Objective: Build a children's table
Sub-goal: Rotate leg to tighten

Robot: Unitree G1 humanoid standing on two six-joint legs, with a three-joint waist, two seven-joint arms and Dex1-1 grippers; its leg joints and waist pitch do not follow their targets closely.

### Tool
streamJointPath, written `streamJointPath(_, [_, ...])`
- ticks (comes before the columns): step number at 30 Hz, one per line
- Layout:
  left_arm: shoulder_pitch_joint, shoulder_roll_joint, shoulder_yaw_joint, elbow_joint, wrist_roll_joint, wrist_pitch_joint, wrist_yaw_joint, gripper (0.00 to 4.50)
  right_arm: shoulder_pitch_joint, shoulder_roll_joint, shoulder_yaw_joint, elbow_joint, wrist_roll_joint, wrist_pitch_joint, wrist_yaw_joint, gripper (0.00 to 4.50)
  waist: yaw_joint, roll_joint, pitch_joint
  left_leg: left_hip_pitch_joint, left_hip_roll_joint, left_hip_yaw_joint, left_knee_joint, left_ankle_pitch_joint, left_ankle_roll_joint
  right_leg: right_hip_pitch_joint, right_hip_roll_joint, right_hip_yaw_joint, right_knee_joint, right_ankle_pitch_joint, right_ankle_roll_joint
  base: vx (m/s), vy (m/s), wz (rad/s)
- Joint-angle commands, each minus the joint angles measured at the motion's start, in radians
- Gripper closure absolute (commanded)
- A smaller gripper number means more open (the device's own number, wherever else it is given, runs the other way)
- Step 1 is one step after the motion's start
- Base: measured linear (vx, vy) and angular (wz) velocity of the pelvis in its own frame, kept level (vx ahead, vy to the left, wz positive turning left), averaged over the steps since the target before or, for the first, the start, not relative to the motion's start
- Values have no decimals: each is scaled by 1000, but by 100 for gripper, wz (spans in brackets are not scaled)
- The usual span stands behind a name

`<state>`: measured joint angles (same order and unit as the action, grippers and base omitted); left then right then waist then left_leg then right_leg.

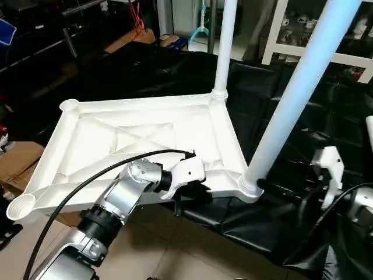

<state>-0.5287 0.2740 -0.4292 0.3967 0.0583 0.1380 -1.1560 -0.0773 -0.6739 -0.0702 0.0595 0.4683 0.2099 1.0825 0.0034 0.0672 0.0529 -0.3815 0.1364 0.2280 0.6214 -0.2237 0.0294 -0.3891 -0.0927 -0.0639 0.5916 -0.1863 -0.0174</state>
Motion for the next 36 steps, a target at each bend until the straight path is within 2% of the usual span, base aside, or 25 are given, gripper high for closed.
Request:
streamJointPath(1, [13, -9, -8, -14, -39, -26, -28, 450, -13, -5, 17, -12, 10, 5, 35, 65, -1, -30, -44, 23, 111, -67, -99, -269, 54, 21, -87, 59, -91, -343, -197, 0, 0, 0])
streamJointPath(6, [1, -16, -13, -8, -40, -30, -37, 450, -51, 25, 75, -1, -16, -4, 67, 65, 0, -26, -47, 20, 112, -66, -98, -222, 70, 23, -84, 55, -81, -264, -219, 0, 0, 0])
streamJointPath(7, [-2, -18, -16, -4, -37, -35, -38, 450, -70, 31, 91, 18, -29, -6, 72, 92, 0, -29, -49, 20, 112, -66, -97, -215, 74, 25, -85, 56, -79, -254, -223, 0, 0, 0])
streamJointPath(11, [-1, -19, -13, -6, -32, -34, -39, 450, -94, 29, 91, 48, -27, 25, 77, 118, 6, -25, -48, 24, 113, -64, -97, -211, 69, 23, -85, 57, -78, -252, -225, 0, 0, 0])
streamJointPath(12, [-1, -19, -11, -6, -30, -34, -37, 450, -103, 29, 86, 62, -32, 25, 69, 134, 4, -33, -51, 23, 113, -63, -97, -209, 69, 25, -85, 56, -77, -252, -226, 0, 0, 0])
streamJointPath(13, [-1, -19, -11, -6, -30, -34, -36, 450, -104, 29, 85, 64, -33, 24, 68, 142, 7, -28, -51, 21, 112, -64, -96, -203, 66, 26, -87, 56, -75, -251, -227, 0, 0, 0])
streamJointPath(14, [-1, -18, -9, -7, -29, -33, -35, 450, -110, 25, 83, 75, -42, 16, 63, 142, 6, -29, -51, 21, 111, -64, -95, -199, 66, 26, -87, 56, -75, -249, -228, 0, 0, 0])
streamJointPath(18, [-1, -16, -7, -6, -28, -33, -36, 450, -113, 18, 85, 82, -45, 8, 73, 179, 6, -30, -51, 19, 111, -64, -94, -194, 74, 28, -88, 56, -75, -249, -225, 0, 0, 0])
streamJointPath(24, [3, -9, -8, -8, -25, -34, -37, 450, -95, -14, 88, 72, -36, 44, 124, 228, 8, -30, -54, 18, 112, -64, -90, -174, 90, 32, -89, 55, -73, -230, -229, 0, 0, 0])
streamJointPath(25, [2, -10, -8, -6, -25, -35, -36, 450, -95, -8, 89, 77, -41, 40, 115, 239, 9, -26, -58, 18, 112, -65, -89, -171, 91, 33, -90, 54, -71, -232, -230, 0, 0, 0])
streamJointPath(27, [-5, -16, -9, 3, -9, -24, -10, 450, -106, 31, 95, 105, -89, 31, 24, 243, 7, -29, -56, 15, 111, -64, -89, -166, 88, 30, -87, 54, -72, -238, -227, 0, 0, 0])
streamJointPath(29, [-24, -30, -11, 28, 30, 12, 57, 450, -131, 101, 101, 159, -177, 14, -157, 251, -1, -27, -56, 19, 108, -64, -91, -183, 70, 24, -84, 52, -75, -265, -223, 0, 0, 0])
streamJointPath(30, [-51, -58, -1, 68, 56, 53, 131, 450, -163, 187, 90, 225, -252, 9, -375, 251, -9, -29, -54, 17, 104, -66, -92, -218, 48, 25, -84, 51, -80, -322, -213, 0, 0, 0])
streamJointPath(31, [-62, -72, 5, 80, 61, 75, 159, 450, -174, 228, 74, 247, -261, 15, -460, 253, -22, -24, -54, 20, 101, -69, -96, -248, 8, 18, -80, 49, -82, -365, -204, 0, 0, 0])
streamJointPath(32, [-81, -104, 18, 91, 62, 118, 205, 450, -189, 288, 58, 275, -273, 27, -573, 255, -33, -25, -54, 21, 104, -79, -102, -298, -27, 21, -82, 46, -85, -405, -189, 0, 0, 0])
streamJointPath(33, [-83, -108, 20, 92, 61, 124, 211, 450, -191, 294, 58, 278, -275, 28, -585, 256, -40, -25, -53, 19, 105, -80, -104, -314, -42, 20, -80, 47, -83, -401, -188, 0, 0, 0])
streamJointPath(34, [-110, -158, 43, 105, 56, 195, 278, 450, -212, 369, 51, 314, -298, 32, -720, 257, -46, -25, -53, 19, 105, -82, -108, -344, -60, 20, -80, 47, -84, -396, -182, 0, 0, 0])
streamJointPath(35, [-110, -158, 43, 105, 56, 195, 278, 450, -212, 369, 51, 314, -298, 32, -720, 257, -49, -25, -53, 24, 104, -80, -108, -356, -70, 13, -79, 48, -85, -390, -185, 0, 0, 0])
streamJointPath(36, [-142, -223, 78, 122, 42, 272, 363, 450, -258, 458, 51, 379, -330, 1, -868, 257, -54, -22, -56, 29, 102, -80, -107, -371, -82, 12, -79, 49, -85, -362, -192, 0, 0, 0])
